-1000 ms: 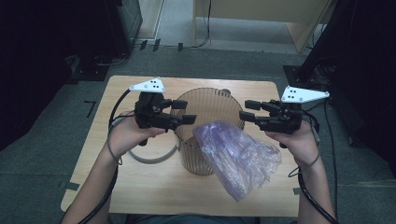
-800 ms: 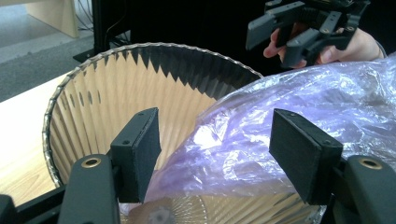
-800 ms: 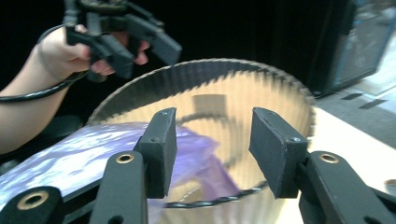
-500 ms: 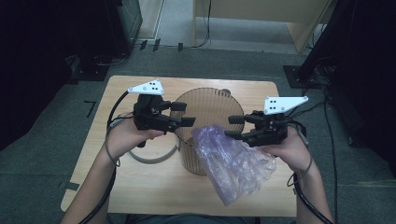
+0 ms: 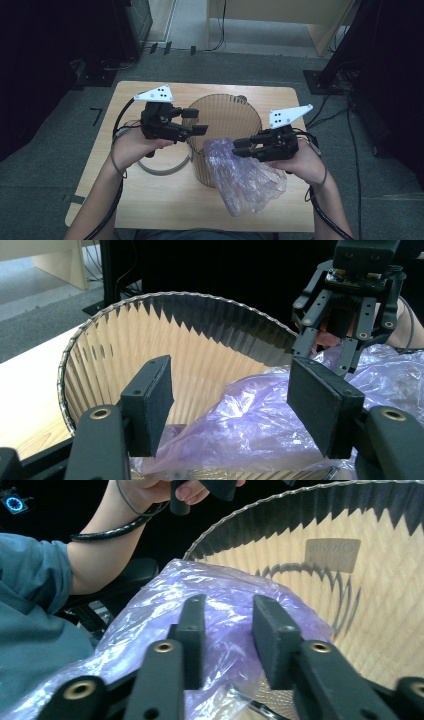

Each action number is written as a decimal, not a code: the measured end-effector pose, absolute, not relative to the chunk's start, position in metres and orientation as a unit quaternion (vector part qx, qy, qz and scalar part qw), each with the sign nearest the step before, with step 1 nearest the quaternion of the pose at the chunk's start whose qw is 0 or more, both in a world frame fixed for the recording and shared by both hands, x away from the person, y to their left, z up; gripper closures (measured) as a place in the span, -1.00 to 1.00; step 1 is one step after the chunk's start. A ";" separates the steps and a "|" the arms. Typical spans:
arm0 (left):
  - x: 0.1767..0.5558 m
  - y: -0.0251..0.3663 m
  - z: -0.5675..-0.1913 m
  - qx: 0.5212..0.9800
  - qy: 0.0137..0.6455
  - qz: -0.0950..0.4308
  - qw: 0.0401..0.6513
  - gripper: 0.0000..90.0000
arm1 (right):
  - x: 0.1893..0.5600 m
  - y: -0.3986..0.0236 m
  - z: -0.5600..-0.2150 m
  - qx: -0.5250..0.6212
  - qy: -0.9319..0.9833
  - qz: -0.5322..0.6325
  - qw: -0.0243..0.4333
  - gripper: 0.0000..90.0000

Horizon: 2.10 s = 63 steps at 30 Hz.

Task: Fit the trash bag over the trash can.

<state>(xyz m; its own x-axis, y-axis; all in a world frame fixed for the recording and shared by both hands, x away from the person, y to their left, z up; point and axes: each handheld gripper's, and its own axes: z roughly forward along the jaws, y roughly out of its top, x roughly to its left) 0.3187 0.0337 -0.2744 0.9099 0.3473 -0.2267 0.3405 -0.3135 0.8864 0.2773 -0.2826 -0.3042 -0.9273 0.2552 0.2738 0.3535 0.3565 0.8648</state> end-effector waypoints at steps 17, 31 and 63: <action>0.310 0.023 -0.274 0.816 0.188 -0.012 0.547 -0.24 | 0.281 -0.280 -0.292 -0.234 -0.800 -0.551 0.030 1.00; 0.306 0.009 -0.283 0.828 0.161 -0.034 0.537 -0.34 | 0.294 -0.277 -0.285 -0.298 -0.759 -0.579 -0.001 1.00; 0.333 0.036 -0.278 0.787 0.246 -0.041 0.565 1.00 | 0.294 -0.305 -0.283 -0.306 -0.744 -0.589 -0.080 0.40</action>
<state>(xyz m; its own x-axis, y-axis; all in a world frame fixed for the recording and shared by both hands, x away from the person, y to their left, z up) 0.3332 0.0357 -0.2775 0.8757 0.3405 -0.3424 0.4333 -0.2412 0.8684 0.2940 -0.3055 -0.2829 -0.8003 0.5490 0.2412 0.3611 0.1200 0.9248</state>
